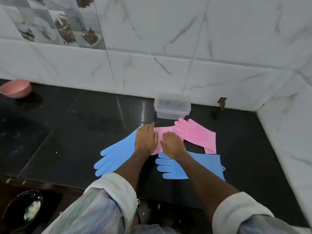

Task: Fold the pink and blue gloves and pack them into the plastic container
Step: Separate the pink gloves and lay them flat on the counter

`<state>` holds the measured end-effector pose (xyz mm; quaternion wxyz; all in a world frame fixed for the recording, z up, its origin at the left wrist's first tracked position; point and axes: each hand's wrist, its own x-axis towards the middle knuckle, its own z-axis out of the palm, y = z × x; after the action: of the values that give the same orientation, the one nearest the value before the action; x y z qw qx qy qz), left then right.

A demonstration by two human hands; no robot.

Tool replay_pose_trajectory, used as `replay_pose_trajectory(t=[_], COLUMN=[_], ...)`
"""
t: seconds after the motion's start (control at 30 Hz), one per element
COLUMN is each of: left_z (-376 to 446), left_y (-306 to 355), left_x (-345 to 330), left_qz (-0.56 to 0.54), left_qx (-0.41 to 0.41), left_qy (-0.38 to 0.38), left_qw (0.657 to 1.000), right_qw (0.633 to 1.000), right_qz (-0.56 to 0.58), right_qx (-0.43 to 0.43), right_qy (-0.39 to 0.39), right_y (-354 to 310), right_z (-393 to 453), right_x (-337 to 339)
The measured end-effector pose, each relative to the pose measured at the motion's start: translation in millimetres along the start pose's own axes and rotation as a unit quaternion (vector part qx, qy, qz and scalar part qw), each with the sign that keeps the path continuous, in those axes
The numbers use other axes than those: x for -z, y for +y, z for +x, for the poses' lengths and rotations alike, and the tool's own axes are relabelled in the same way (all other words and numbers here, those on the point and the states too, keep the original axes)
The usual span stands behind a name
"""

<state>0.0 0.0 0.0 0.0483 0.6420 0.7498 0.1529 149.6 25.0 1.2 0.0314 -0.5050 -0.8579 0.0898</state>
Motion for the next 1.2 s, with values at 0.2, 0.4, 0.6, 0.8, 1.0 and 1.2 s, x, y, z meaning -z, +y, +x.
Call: replay_pose_trajectory(t=[0.2,0.4,0.6,0.8,1.0,1.2], left_z=[-20,-13,-8,-1,26,37], left_y=[-5,-7,-6,3,10,4], left_x=[-19,-17,-25,-31,1,14], left_qz=[0.003,-0.027,-0.04,0.025,-0.146,-0.532], left_qx=[-0.007,0.012,0.055,0.015,0.042,0.229], left_qy=[-0.155,-0.168,-0.185,-0.139,-0.128,-0.063], left_qw=[0.988,0.985,0.98,0.99,0.98,0.813], right_qw=[0.992,0.989,0.971,0.992,0.996,0.961], right_qz=[0.018,-0.011,-0.107,-0.086,0.088,0.238], right_qx=[-0.006,-0.06,-0.192,-0.089,-0.018,-0.121], right_qy=[-0.125,-0.138,-0.089,-0.022,-0.003,0.076], right_y=[5,27,55,58,29,12], right_z=[-18,-8,-12,-9,-1,24], right_x=[-17,-4,3,3,-5,17])
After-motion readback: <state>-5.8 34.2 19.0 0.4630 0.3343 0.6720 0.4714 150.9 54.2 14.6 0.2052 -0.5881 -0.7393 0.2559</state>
